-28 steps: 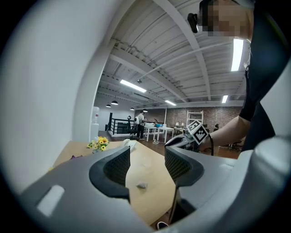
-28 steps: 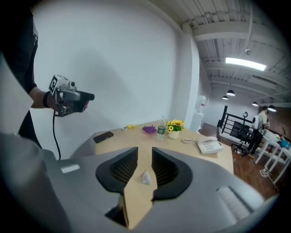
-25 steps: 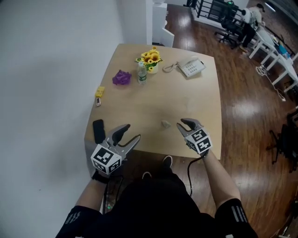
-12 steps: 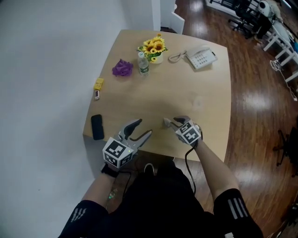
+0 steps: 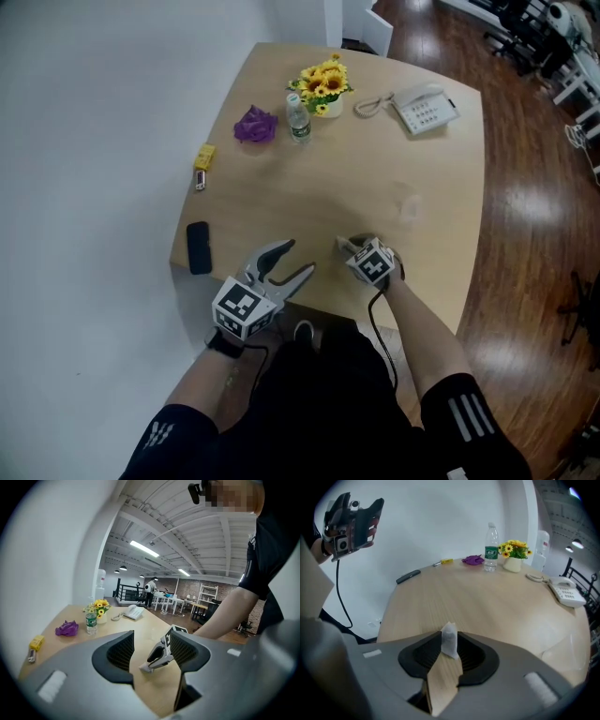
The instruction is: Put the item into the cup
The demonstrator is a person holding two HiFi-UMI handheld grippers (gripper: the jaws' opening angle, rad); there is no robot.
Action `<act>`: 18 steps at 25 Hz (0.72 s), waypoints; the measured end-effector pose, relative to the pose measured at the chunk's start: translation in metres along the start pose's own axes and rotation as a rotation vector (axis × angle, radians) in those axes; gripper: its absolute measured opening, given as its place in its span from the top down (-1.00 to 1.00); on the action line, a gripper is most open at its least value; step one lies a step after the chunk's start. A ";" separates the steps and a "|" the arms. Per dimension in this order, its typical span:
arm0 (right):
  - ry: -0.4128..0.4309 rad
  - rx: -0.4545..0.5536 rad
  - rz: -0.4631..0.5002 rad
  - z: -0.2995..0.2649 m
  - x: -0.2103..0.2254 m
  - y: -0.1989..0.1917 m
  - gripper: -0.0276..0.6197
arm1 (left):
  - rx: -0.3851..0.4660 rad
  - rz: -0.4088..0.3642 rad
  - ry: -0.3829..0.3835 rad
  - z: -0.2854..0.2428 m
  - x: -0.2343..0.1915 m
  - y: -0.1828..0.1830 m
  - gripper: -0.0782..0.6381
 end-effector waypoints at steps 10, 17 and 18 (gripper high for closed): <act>0.010 0.016 -0.052 0.001 0.003 0.001 0.89 | -0.007 0.004 0.010 -0.003 0.000 -0.001 0.13; -0.027 0.155 -0.098 0.049 0.026 0.014 0.89 | 0.008 -0.015 -0.023 -0.015 0.001 0.009 0.13; -0.047 0.178 -0.099 0.059 0.034 0.016 0.89 | 0.008 -0.019 -0.034 -0.019 0.002 0.010 0.13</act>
Point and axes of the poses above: the fingertips, and each gripper's own axes: z backward along the fingers, x to its right, y out of its top, the point moved 3 cm from there along z, backward along the fingers, and after that the axes turned 12 degrees about -y, right-handed, at the moved point
